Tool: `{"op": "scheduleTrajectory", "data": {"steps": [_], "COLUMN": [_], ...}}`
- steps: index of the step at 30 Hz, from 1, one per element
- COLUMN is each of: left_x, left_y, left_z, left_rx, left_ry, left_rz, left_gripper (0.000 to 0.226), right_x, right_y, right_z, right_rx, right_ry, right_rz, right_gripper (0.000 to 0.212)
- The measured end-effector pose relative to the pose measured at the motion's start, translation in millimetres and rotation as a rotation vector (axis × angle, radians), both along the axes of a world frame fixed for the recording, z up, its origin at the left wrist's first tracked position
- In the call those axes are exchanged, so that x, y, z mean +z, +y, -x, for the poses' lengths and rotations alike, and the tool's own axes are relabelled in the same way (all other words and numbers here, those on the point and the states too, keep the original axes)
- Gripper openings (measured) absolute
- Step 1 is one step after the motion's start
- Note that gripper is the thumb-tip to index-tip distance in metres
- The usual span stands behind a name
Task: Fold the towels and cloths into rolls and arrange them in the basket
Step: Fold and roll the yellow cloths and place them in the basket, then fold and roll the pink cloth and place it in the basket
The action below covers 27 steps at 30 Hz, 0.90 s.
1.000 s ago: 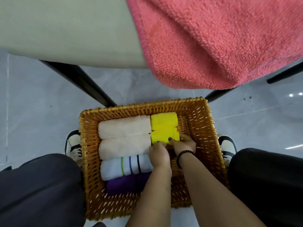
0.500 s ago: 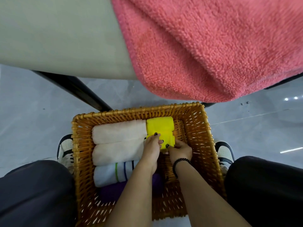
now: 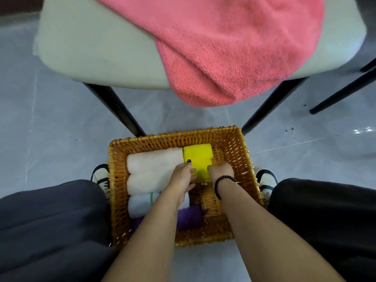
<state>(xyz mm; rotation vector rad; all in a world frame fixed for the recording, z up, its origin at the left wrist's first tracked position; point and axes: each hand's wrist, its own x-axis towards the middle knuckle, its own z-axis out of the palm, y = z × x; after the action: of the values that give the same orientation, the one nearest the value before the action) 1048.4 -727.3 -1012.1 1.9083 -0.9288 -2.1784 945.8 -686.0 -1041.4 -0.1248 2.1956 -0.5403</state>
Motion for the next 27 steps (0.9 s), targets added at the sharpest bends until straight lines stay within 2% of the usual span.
{"op": "scheduleTrajectory", "data": {"steps": [1, 3, 4, 10, 12, 15, 17, 21, 25, 27], "left_x": [9, 28, 39, 104, 131, 175, 208, 263, 294, 300], "left_y": [1, 6, 9, 21, 19, 5, -6, -18, -18, -17], "left_z": [-2, -4, -5, -10, -14, -23, -32, -48, -48, -42], "left_rx": [-0.018, -0.055, -0.072, -0.057, -0.076, -0.113, -0.133, -0.193, -0.259, -0.233], "left_ry": [0.001, 0.013, 0.017, 0.102, 0.121, 0.134, 0.150, 0.182, 0.161, 0.139], "left_rz": [0.020, 0.051, 0.067, 0.170, 0.215, 0.335, 0.410, 0.514, 0.550, 0.563], "left_gripper": [0.033, 0.023, 0.019, 0.011, 0.013, 0.019, 0.019, 0.025, 0.010, 0.005], "right_x": [11, 36, 52, 141, 173, 228, 267, 330, 356, 356], "right_y": [-3, -10, -14, -12, -3, 8, 15, 26, 35, 30], "right_z": [1, 5, 6, 23, 25, 24, 26, 36, 35, 32], "right_rx": [0.074, 0.252, 0.309, 0.451, 0.569, 0.912, 1.020, 1.037, 0.971, 0.952], "right_ry": [0.001, 0.020, 0.041, 0.120, 0.195, 0.308, 0.372, 0.464, 0.471, 0.505], "right_rz": [0.016, 0.051, 0.074, 0.238, 0.210, 0.076, 0.036, 0.165, 0.352, 0.398], "right_gripper": [0.007, 0.020, 0.020, 0.018, 0.025, 0.031, 0.032, 0.034, 0.023, 0.025]}}
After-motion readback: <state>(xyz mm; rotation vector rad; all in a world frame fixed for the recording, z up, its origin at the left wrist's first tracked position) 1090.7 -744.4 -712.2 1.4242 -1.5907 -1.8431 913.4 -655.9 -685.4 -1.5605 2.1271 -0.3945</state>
